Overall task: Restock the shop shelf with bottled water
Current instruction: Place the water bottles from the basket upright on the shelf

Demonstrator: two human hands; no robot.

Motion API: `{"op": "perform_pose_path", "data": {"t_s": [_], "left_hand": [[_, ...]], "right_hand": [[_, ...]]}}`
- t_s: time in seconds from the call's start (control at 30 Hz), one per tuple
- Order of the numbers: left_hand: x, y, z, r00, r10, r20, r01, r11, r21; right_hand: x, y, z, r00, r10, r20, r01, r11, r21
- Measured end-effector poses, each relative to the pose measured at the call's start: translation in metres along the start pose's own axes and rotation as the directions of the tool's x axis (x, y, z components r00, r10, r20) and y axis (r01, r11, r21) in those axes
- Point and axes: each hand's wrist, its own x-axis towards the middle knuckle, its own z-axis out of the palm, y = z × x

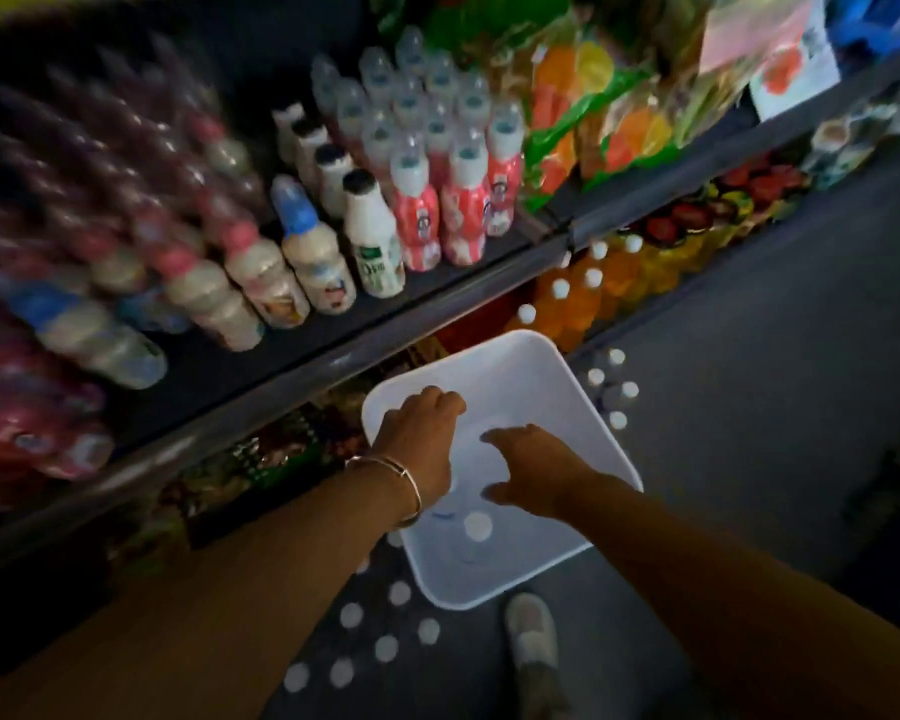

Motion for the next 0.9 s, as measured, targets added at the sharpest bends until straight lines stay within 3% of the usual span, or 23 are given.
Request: {"op": "perform_pose_path", "data": {"t_s": [0.17,0.27,0.37,0.5,0.67,0.77,0.9], "left_hand": [[0.035,-0.03,0.039,0.99,-0.088,0.113,0.065,0.979,0.193],[0.049,-0.037,0.051,0.987,-0.078,0.14,0.024,0.935,0.355],[0.056,-0.039,0.06,0.987,-0.042,0.155,-0.029,0.903,0.428],[0.055,-0.04,0.058,0.985,-0.029,0.169,-0.04,0.919,0.393],[0.044,-0.036,0.021,0.988,-0.057,0.143,0.011,0.951,0.308],[0.03,-0.024,-0.022,0.99,-0.075,0.122,0.041,0.965,0.259],[0.002,0.002,-0.104,0.992,-0.044,0.116,0.025,0.988,0.155]], "right_hand": [[0.057,0.003,0.057,0.984,0.032,0.173,-0.058,0.987,0.147],[0.083,0.003,0.076,0.974,0.022,0.226,-0.068,0.978,0.199],[0.098,0.003,0.086,0.975,-0.008,0.223,-0.036,0.98,0.194],[0.094,0.004,0.081,0.986,-0.028,0.163,0.0,0.985,0.174],[0.063,-0.001,0.022,0.99,-0.081,0.114,0.045,0.956,0.289],[0.027,-0.015,-0.039,0.983,-0.171,0.059,0.144,0.938,0.315],[-0.029,-0.042,-0.136,0.984,-0.177,0.013,0.166,0.942,0.293]]}}
